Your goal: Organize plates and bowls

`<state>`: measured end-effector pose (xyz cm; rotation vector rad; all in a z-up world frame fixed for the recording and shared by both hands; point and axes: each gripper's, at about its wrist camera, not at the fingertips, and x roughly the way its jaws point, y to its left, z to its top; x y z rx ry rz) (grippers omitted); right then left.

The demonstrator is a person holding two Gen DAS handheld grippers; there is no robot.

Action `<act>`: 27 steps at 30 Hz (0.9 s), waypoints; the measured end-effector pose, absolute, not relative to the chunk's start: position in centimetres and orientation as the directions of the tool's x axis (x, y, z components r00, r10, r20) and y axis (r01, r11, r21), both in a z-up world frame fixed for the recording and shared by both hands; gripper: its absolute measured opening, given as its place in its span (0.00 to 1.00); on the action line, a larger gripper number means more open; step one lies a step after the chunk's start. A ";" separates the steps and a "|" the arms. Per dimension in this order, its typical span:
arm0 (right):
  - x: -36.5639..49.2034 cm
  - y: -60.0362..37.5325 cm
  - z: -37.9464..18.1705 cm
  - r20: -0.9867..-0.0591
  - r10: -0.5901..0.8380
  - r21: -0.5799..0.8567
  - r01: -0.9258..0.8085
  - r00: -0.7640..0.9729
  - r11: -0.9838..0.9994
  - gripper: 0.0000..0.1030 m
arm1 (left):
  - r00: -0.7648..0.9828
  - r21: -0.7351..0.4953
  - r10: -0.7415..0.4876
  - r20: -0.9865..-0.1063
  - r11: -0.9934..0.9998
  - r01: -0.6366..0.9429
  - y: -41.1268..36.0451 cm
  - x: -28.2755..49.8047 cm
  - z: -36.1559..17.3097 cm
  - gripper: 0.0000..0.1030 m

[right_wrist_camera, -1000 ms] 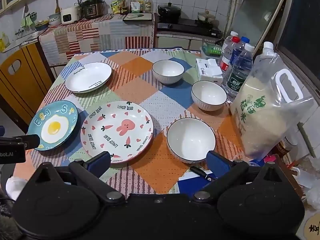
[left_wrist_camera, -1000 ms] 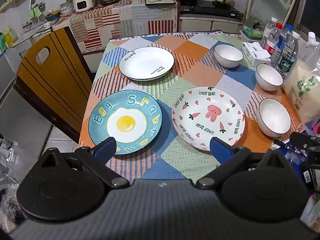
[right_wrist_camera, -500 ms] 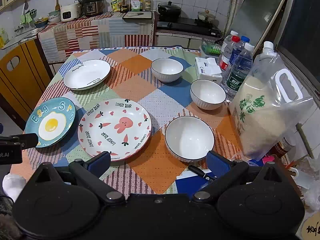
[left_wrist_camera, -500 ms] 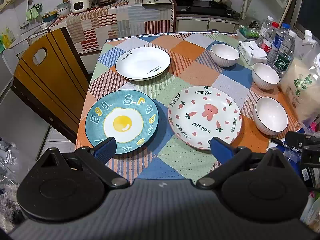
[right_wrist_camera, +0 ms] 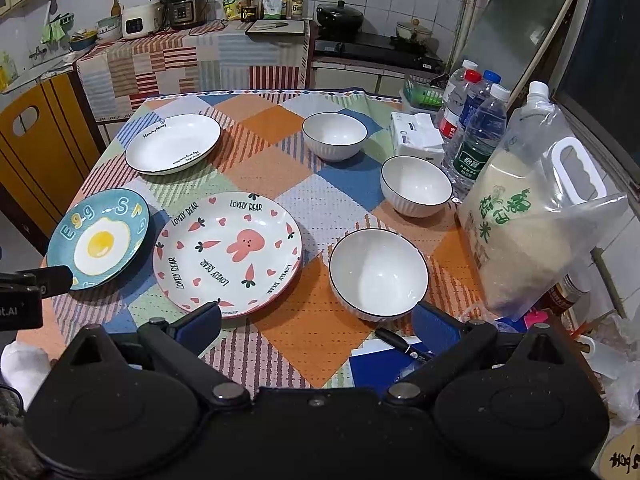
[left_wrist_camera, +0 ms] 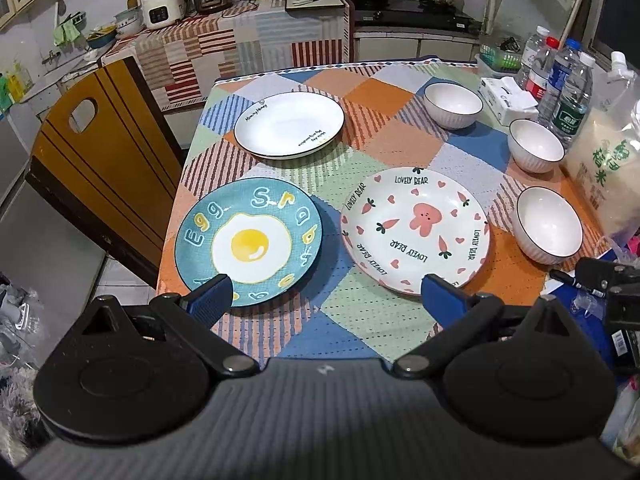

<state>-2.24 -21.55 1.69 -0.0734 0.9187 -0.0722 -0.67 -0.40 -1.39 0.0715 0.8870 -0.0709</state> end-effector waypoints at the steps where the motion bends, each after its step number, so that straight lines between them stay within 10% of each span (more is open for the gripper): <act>1: -2.2 -21.6 1.7 -0.791 -0.095 -0.095 0.031 0.604 0.995 1.00 | 0.629 0.033 -0.034 -0.777 0.995 0.094 -0.3 -0.6 -1.4 0.99; 27: -2.4 -21.5 2.1 -0.736 -0.091 -0.095 0.030 0.671 0.995 1.00 | 0.645 0.045 -0.017 -0.764 0.996 0.079 0.2 -1.1 -0.5 0.99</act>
